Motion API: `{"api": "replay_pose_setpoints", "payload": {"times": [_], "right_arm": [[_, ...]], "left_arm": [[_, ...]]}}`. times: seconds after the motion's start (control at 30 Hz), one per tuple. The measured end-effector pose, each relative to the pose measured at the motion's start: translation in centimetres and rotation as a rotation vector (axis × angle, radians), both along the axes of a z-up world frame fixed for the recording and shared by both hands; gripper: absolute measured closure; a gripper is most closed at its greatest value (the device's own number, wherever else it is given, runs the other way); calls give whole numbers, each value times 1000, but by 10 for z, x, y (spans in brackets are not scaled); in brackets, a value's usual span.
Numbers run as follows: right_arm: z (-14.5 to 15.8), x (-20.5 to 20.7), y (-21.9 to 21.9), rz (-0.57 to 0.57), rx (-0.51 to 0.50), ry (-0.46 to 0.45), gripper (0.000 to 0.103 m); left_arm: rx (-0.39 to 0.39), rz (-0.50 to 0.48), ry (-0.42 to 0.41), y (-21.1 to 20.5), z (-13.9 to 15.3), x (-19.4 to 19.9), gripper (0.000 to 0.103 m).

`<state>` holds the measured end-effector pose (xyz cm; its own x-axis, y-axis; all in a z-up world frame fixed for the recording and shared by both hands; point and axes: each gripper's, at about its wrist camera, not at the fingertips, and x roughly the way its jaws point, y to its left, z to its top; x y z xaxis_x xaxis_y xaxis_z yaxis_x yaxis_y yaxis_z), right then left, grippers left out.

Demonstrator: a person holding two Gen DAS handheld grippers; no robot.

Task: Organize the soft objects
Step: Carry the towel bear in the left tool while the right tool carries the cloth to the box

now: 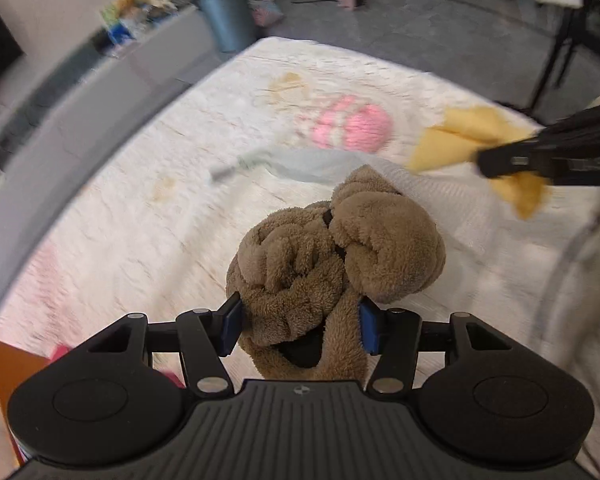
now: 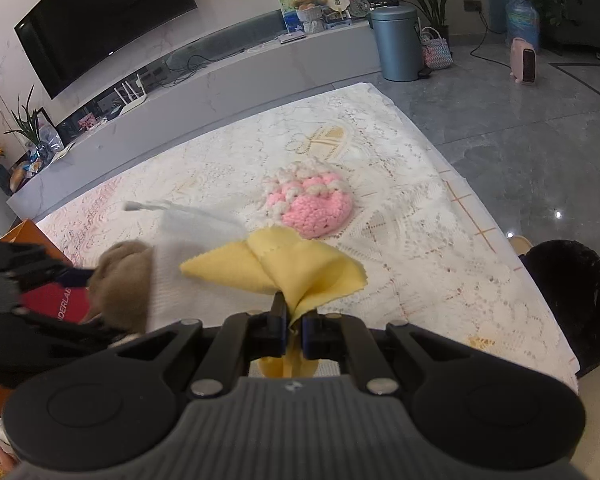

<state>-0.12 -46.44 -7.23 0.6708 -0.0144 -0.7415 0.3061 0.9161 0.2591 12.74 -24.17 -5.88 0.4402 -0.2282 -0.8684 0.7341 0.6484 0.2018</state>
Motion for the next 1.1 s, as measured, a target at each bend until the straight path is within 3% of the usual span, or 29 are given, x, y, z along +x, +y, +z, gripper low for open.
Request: {"api": "replay_pose_setpoints", "payload": {"times": [0.07, 0.17, 0.2, 0.23, 0.27, 0.33, 0.37, 0.5, 0.67, 0.77, 0.93, 1.1], "right_arm": [[0, 0, -1, -2, 3, 2, 99], [-1, 0, 0, 12, 12, -2, 99], [0, 1, 1, 16, 11, -3, 99], [0, 1, 2, 19, 9, -2, 99], [0, 1, 2, 20, 7, -2, 99], [-1, 1, 3, 25, 6, 0, 99], [-1, 1, 3, 26, 4, 2, 99], [-1, 3, 7, 39, 4, 1, 99], [15, -4, 13, 65, -3, -54, 99], [36, -12, 21, 102, 3, -134, 99], [72, -19, 56, 228, 3, -276, 97], [108, -25, 90, 258, 4, -368, 97]], "left_arm": [[-48, -12, 92, 11, 8, -5, 38], [-152, 48, 312, 28, 9, 1, 38], [-159, 76, 332, 31, 9, 1, 38], [-137, 92, 300, 33, 11, -1, 38], [-80, 88, 203, 31, 14, -9, 38], [73, 26, -75, 23, 18, -33, 38], [95, 10, -142, 22, 20, -40, 38], [-68, 77, -63, 35, 40, -38, 38], [-69, 95, -310, 47, 73, -56, 38], [-119, 134, -301, 65, 92, -54, 38], [-137, 202, -313, 102, 109, -53, 38], [-240, 318, -343, 156, 136, -56, 38]]}}
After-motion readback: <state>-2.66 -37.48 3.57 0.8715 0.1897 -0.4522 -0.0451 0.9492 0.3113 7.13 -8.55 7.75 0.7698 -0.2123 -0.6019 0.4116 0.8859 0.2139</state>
